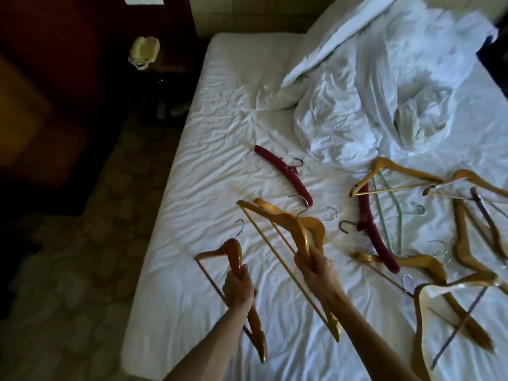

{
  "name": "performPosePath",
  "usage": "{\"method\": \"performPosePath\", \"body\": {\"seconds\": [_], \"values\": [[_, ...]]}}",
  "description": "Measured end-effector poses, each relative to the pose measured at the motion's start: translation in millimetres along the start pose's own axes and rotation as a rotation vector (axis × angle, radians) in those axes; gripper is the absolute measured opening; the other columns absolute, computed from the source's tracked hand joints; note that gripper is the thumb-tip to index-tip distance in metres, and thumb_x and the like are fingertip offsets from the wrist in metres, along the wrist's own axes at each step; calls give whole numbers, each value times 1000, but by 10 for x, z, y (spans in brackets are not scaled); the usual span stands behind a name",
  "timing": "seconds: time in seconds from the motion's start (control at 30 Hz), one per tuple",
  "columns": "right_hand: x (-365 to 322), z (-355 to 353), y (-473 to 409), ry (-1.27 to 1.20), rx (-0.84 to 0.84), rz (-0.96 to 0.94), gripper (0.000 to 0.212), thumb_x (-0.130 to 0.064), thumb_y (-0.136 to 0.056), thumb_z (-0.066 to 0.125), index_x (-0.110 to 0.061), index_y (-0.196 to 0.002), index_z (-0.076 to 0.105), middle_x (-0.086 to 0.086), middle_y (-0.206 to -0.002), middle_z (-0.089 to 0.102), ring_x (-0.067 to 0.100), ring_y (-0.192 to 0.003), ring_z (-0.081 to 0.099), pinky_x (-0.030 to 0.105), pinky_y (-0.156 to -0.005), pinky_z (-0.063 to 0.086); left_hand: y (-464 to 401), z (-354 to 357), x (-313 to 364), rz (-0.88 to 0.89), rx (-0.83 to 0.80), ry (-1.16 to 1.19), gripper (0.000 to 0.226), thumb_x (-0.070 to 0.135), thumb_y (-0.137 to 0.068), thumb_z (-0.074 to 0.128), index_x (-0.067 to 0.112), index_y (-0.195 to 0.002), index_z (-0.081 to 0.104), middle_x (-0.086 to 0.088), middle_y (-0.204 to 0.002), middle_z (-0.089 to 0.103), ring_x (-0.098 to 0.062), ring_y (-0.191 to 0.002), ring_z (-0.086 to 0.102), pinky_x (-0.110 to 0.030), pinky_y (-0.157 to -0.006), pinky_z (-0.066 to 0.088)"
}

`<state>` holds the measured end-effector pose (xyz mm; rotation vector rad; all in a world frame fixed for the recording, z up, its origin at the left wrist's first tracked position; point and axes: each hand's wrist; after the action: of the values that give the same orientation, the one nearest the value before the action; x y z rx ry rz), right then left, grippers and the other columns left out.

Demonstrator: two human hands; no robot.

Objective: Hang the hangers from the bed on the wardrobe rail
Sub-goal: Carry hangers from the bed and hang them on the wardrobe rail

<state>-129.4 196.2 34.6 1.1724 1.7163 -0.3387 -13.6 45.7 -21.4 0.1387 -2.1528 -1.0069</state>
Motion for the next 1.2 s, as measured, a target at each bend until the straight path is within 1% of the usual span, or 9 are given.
{"method": "performPosePath", "body": {"seconds": [0.1,0.27,0.37,0.47,0.57,0.73,0.87,1.0,1.2], "values": [[-567,-46,265,-86,0,-69,18,-26,-99,58,-15,-85,58,-4,-59,45,10,-49,42,33,-46,35,301,-452,283,24,0,102,49,49,-102,48,4,-89,62,-8,-62,64,-18,-43,62,-28,-45,53],[-1233,-70,500,-40,-22,-210,9,-26,-98,61,-28,-106,65,-8,-53,53,5,-43,43,26,-42,36,759,-967,546,156,-15,158,44,48,-103,47,7,-104,63,-7,-68,67,-15,-52,64,-25,-50,51],[-1618,42,672,-32,-126,-282,9,-29,-100,57,-24,-100,65,-6,-56,55,6,-43,44,20,-40,35,1121,-1294,605,242,56,231,38,49,-100,54,12,-99,65,-6,-71,70,-11,-54,66,-21,-53,49],[-1944,285,823,-51,-211,-315,17,-32,-100,56,-19,-96,67,-2,-61,56,8,-47,49,23,-42,38,1373,-1645,579,292,147,284,26,46,-99,58,22,-89,62,-3,-72,71,-10,-59,68,-22,-61,50],[-2260,573,1047,-56,-342,-346,18,-32,-99,57,-18,-97,67,-1,-56,56,5,-43,49,20,-41,39,1657,-2083,459,360,249,373,26,43,-100,59,19,-90,64,1,-65,65,-9,-59,66,-28,-67,52],[-2823,1212,1585,-97,-630,-487,15,-36,-98,59,-23,-96,65,2,-58,61,3,-46,53,16,-45,42,2225,-3041,18,405,439,480,36,40,-101,58,14,-77,64,1,-64,61,-3,-54,61,-21,-61,50],[-3317,1853,2247,-113,-856,-590,18,-30,-100,57,-14,-95,65,0,-61,54,8,-52,50,19,-48,42,2644,-3858,-515,452,606,547,36,38,-100,59,14,-74,64,4,-58,59,-6,-53,58,-14,-54,46],[-3815,2559,3112,-102,-1014,-695,14,-29,-101,56,-18,-98,65,-1,-66,56,12,-54,50,25,-48,41,2956,-4797,-1152,492,781,596,37,31,-99,63,8,-70,66,-3,-59,64,-14,-56,62,-22,-58,50],[-4514,3835,4509,-122,-1149,-736,12,-29,-101,55,-25,-109,64,-2,-69,65,5,-57,60,20,-54,47,3308,-6411,-2131,483,963,666,43,35,-98,64,6,-65,66,-14,-63,67,-20,-59,63,-29,-63,51]]}}
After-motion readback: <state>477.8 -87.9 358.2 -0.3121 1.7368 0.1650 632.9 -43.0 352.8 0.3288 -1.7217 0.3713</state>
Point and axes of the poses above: each hand's wrist, its own y-axis away from the middle knuckle, its own z-axis out of the palm, x = y × z
